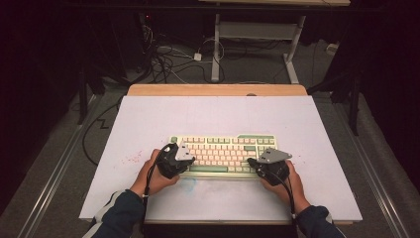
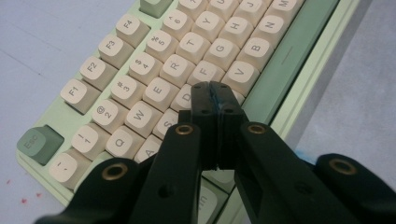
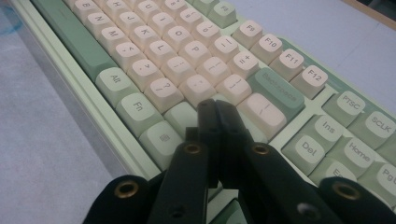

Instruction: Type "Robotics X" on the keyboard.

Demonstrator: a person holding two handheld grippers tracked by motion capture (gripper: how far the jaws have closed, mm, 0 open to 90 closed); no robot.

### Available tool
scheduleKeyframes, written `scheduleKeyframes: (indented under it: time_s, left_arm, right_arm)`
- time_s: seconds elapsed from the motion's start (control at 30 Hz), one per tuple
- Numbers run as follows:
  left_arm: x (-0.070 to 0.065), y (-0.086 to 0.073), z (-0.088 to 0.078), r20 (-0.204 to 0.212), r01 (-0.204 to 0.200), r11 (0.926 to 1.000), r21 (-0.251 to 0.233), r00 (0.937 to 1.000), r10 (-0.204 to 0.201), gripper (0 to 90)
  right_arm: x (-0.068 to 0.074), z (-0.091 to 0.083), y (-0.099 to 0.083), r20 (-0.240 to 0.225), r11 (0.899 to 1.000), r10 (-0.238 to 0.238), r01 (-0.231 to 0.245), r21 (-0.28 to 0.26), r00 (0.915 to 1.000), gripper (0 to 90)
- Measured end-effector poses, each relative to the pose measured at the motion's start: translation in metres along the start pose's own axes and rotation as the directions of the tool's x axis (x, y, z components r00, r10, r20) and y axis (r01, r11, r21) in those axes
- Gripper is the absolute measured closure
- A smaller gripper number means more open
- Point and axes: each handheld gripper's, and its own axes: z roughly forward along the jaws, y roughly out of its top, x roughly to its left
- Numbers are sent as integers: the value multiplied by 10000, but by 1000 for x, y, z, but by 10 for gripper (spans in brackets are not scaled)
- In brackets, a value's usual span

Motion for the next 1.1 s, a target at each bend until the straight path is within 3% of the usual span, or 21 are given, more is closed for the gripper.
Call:
scheduleKeyframes:
  time_s: [0.47, 0.83, 1.1]
  left_arm:
    - [1, -1, 1, -15, 41, 10000, -41, 10000, -41, 863]
    - [1, -4, 3, -134, -150, 9999, 18, 9998, 151, 864]
    - [0, 2, -5, -190, -181, 9975, -681, 9997, 169, 828]
  right_arm:
    - [-1, 0, 0, -25, 10000, 19, -19, -37, 10000, 900]
    - [-1, 0, 0, -31, 10000, 38, -39, -39, 10000, 900]
    - [-1, -1, 1, 22, 10000, -22, 22, 41, 10000, 895]
